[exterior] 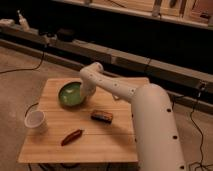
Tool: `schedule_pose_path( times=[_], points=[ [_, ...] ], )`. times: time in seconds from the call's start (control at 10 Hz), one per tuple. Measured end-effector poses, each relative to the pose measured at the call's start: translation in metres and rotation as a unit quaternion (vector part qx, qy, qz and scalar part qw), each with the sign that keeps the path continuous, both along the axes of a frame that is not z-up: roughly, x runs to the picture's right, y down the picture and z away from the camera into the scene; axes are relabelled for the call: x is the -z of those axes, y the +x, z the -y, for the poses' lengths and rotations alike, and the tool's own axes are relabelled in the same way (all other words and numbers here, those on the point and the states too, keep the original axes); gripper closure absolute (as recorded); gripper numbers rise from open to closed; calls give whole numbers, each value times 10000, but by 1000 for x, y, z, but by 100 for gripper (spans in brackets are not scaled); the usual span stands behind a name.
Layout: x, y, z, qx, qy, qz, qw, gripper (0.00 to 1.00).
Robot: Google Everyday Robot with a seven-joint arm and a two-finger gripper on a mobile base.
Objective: Drag the ceramic bowl in a circle
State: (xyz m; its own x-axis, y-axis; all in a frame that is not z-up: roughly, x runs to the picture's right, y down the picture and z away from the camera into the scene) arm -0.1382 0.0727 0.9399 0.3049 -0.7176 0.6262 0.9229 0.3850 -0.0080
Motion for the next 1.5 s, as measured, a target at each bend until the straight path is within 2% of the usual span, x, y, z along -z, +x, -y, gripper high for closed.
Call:
schedule_pose_path(
  times=[0.1, 0.3, 0.5, 0.6, 0.7, 0.9, 1.1, 1.2, 1.3, 1.5],
  points=[
    [3, -21, -14, 262, -163, 182, 9994, 100],
    [9, -35, -35, 516, -464, 309, 9971, 100],
    [21, -32, -40, 480, -618, 222, 9967, 100],
    [32, -20, -39, 417, -629, 117, 9971, 100],
    [43, -19, -38, 414, -622, 135, 9971, 100],
    [68, -32, -42, 545, -609, 324, 9961, 100],
    [76, -29, -49, 589, -660, 371, 9954, 100],
    [79, -22, -52, 518, -706, 298, 9957, 100],
    [78, -3, -54, 351, -779, 73, 9963, 100],
    [79, 36, -50, 26, -800, -368, 9961, 100]
  ],
)
